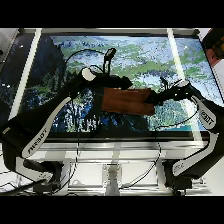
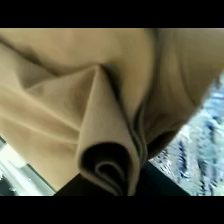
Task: Fold the clothes and pants, and hang the long-sleeved shirts on hangers.
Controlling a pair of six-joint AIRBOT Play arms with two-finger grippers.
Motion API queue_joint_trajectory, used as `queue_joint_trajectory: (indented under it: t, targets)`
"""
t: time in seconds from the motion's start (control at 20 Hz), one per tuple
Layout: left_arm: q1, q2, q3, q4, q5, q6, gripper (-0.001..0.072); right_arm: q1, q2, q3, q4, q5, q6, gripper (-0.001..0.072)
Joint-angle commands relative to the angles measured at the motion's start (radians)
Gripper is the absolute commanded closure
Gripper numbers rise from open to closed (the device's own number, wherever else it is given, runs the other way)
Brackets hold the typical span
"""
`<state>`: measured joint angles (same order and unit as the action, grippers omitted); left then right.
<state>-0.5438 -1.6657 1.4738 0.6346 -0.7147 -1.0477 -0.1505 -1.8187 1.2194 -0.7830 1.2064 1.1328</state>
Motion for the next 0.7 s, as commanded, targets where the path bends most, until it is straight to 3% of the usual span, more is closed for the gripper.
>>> queue_joint_trajectory:
  t: [0.0,0.2,0.35,0.45,0.65]
  targets:
    - [0.021,0.004,0.001,0.163,-0.026,0.0,0.0694,0.024,0.012,0.069,0.027,0.034,-0.01,0.0705]
    - [0.135,0.061,0.001,0.308,-0.233,-0.027,0.0694,-0.029,0.093,0.207,0.025,0.043,-0.005,0.0705]
    - [0.259,0.15,0.001,0.57,-0.372,-0.195,0.0695,-0.126,0.182,0.28,-0.004,-0.035,0.073,0.0706]
    - [0.357,0.228,0.001,0.697,-0.441,-0.248,0.0694,-0.217,0.248,0.291,-0.078,-0.108,0.144,0.0705]
    - [0.58,0.409,0.001,0.727,-0.507,-0.247,0.0694,-0.467,0.34,0.291,-0.283,-0.15,0.401,0.0706]
